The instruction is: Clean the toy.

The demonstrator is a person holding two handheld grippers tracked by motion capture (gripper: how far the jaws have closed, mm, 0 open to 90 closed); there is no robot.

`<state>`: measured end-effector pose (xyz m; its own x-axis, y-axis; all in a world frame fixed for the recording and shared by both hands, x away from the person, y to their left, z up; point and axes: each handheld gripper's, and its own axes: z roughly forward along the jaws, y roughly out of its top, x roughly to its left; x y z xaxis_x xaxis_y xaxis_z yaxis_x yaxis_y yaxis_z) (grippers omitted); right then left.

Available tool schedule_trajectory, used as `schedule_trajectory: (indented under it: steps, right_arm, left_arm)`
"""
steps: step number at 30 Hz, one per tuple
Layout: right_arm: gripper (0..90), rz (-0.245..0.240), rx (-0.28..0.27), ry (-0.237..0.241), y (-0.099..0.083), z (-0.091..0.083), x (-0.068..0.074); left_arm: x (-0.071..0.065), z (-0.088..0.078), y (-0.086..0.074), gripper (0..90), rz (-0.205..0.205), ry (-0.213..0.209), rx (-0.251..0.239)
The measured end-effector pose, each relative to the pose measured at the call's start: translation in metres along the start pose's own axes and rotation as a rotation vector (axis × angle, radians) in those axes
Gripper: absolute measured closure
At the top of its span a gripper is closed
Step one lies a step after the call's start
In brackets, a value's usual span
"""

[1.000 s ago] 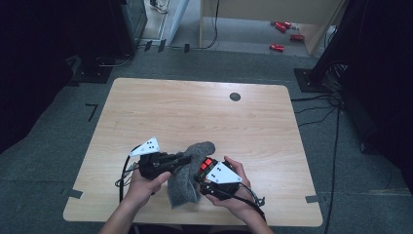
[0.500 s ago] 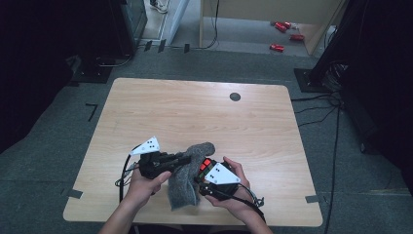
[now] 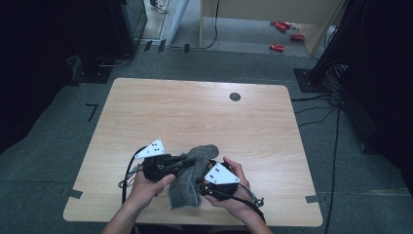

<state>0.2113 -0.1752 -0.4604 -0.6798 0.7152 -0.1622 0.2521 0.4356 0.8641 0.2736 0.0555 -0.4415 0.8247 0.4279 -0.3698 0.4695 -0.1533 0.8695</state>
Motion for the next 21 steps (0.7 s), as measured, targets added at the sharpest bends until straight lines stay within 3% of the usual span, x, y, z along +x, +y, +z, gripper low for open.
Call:
schedule_trajectory:
  steps: [6, 14, 21]
  right_arm:
    - [34.4, 0.001, -0.028, 0.001, 0.003, -0.005, -0.004]
    - [34.4, 0.012, -0.052, 0.003, 0.006, -0.012, -0.007]
    - [34.4, 0.041, -0.090, 0.012, 0.011, -0.019, -0.011]
  left_arm:
    - [0.013, -0.006, -0.001, 80.0, -0.064, -0.035, -0.033]
    - [0.017, -0.007, -0.003, 79.7, -0.086, -0.080, -0.049]
    - [0.017, 0.000, -0.007, 80.0, -0.086, -0.091, -0.010]
